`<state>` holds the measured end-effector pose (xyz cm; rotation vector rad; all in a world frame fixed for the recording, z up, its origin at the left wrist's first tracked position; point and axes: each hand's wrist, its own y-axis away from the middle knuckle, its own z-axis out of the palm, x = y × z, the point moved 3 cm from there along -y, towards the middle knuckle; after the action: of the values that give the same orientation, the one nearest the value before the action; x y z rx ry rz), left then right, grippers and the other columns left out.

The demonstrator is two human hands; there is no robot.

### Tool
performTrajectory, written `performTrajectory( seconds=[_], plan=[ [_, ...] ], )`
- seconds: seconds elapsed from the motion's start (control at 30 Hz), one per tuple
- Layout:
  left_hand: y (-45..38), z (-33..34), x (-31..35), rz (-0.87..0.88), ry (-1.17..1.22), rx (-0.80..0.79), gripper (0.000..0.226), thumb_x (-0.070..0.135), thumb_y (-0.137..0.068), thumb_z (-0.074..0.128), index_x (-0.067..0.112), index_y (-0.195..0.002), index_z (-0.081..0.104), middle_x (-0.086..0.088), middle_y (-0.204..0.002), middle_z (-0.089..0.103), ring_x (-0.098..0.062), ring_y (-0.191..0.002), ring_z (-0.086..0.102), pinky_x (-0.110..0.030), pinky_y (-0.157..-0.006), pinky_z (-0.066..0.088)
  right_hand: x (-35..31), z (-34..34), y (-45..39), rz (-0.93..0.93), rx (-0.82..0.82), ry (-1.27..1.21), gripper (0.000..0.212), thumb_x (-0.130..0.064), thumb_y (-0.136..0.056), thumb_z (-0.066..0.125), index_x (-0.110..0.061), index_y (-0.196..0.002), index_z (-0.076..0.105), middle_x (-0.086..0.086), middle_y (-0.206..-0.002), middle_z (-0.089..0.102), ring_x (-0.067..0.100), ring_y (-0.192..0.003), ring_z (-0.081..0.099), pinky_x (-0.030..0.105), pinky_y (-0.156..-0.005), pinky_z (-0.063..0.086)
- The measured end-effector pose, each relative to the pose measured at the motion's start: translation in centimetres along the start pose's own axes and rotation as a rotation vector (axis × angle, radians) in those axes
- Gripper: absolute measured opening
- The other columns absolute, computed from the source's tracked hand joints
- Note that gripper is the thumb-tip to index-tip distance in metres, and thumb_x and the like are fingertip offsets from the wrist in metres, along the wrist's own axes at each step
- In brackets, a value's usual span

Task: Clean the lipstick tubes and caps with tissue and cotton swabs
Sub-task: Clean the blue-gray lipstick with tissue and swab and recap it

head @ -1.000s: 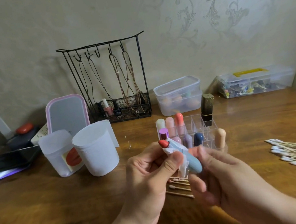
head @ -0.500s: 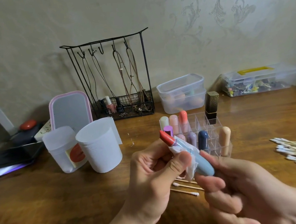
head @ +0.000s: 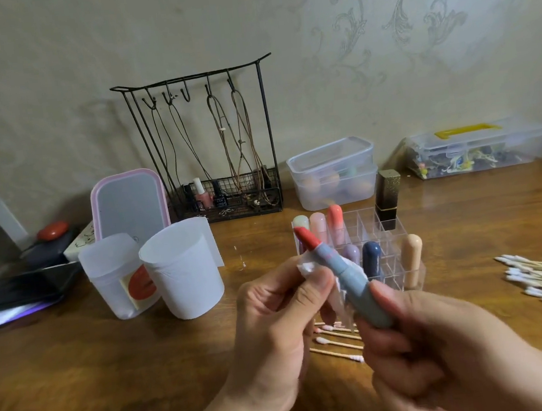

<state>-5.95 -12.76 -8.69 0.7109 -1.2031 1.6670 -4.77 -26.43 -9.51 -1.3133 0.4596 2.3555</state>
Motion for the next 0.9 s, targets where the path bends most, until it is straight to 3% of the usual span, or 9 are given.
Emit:
performTrajectory(
  seconds=[0.2,0.33,0.43,0.57,0.63,0.7,0.8,0.83,0.9],
  plan=[
    [-0.3,-0.2,-0.6,-0.177,0.171,-0.005,0.037,0.033,-0.06,0.086,0.007,-0.085,0.077,-0.014,-0.094,0.072,-0.023,-0.09,0.067,-0.03,-0.079,0.057,-0.4,-1.1,-0.1,-0.077,0.135,0.286,0.052,-0.058,-0.077,0.062,-0.014,-0.064,0.036,0.0,-0.053,0.027,0.016,-0.041,0.031,0.02,-0.04,0.029],
    [-0.2,0.1,-0.4,-0.177,0.23,-0.016,0.016,0.022,-0.069,0.075,0.007,-0.074,0.076,-0.009,-0.079,0.072,-0.016,-0.078,0.068,-0.025,-0.07,0.056,-0.5,-0.9,0.1,0.014,0.036,0.171,0.049,-0.056,-0.078,0.062,-0.015,-0.064,0.039,0.002,-0.053,0.024,0.013,-0.037,0.028,0.02,-0.037,0.026],
    [-0.1,0.3,-0.3,-0.133,0.18,-0.045,0.025,0.031,-0.067,0.083,0.009,-0.075,0.076,-0.008,-0.081,0.072,-0.019,-0.079,0.066,-0.027,-0.073,0.055,-0.5,-0.9,0.2,0.093,0.022,0.06,0.048,-0.056,-0.075,0.065,-0.013,-0.063,0.048,0.005,-0.054,0.023,0.013,-0.034,0.031,0.021,-0.035,0.023],
    [-0.2,-0.1,0.0,-0.091,0.091,0.021,0.038,0.039,-0.062,0.086,0.009,-0.083,0.077,-0.009,-0.083,0.071,-0.022,-0.083,0.065,-0.029,-0.075,0.054,-1.4,-1.1,0.2,-0.245,0.306,0.53,0.037,-0.055,-0.071,0.067,-0.019,-0.068,0.062,0.006,-0.055,0.049,0.018,-0.043,0.048,0.019,-0.039,0.033],
    [-0.1,-0.1,0.1,-0.065,0.053,0.023,0.037,0.04,-0.065,0.083,0.01,-0.084,0.076,-0.008,-0.084,0.071,-0.022,-0.085,0.066,-0.031,-0.078,0.054,-1.4,-0.9,0.2,-0.337,0.37,0.621,0.035,-0.055,-0.071,0.066,-0.019,-0.07,0.064,0.0,-0.053,0.05,0.015,-0.044,0.048,0.016,-0.042,0.035],
    [-0.1,-0.2,0.0,-0.063,0.053,0.025,0.036,0.039,-0.066,0.083,0.008,-0.084,0.076,-0.01,-0.085,0.07,-0.024,-0.086,0.064,-0.035,-0.081,0.052,-0.9,-0.7,0.1,-0.264,0.28,0.502,0.036,-0.054,-0.073,0.064,-0.021,-0.062,0.059,0.002,-0.05,0.037,0.019,-0.042,0.044,0.022,-0.041,0.031],
    [0.0,-0.2,-0.2,-0.067,0.059,0.025,0.038,0.038,-0.065,0.084,0.006,-0.084,0.075,-0.016,-0.085,0.069,-0.032,-0.086,0.062,-0.049,-0.083,0.049,0.0,-0.2,-0.1,-0.019,0.069,0.076,0.043,-0.053,-0.074,0.071,-0.014,-0.064,0.057,0.004,-0.052,0.025,0.015,-0.036,0.038,0.022,-0.039,0.024],
    [0.0,-0.2,-0.2,-0.06,0.05,0.03,0.038,0.038,-0.065,0.084,0.006,-0.083,0.076,-0.016,-0.083,0.069,-0.034,-0.084,0.061,-0.051,-0.082,0.049,0.1,0.0,0.0,0.009,0.047,0.019,0.044,-0.054,-0.072,0.074,-0.013,-0.066,0.057,0.004,-0.052,0.027,0.014,-0.035,0.035,0.022,-0.038,0.025],
    [0.0,-0.3,-0.1,-0.045,0.05,0.046,0.036,0.039,-0.064,0.084,0.009,-0.08,0.076,-0.012,-0.081,0.07,-0.03,-0.083,0.062,-0.043,-0.079,0.05,-0.1,-0.5,0.3,-0.05,0.173,0.16,0.048,-0.061,-0.067,0.072,-0.015,-0.064,0.059,0.006,-0.052,0.034,0.017,-0.038,0.036,0.021,-0.039,0.027]
  ],
)
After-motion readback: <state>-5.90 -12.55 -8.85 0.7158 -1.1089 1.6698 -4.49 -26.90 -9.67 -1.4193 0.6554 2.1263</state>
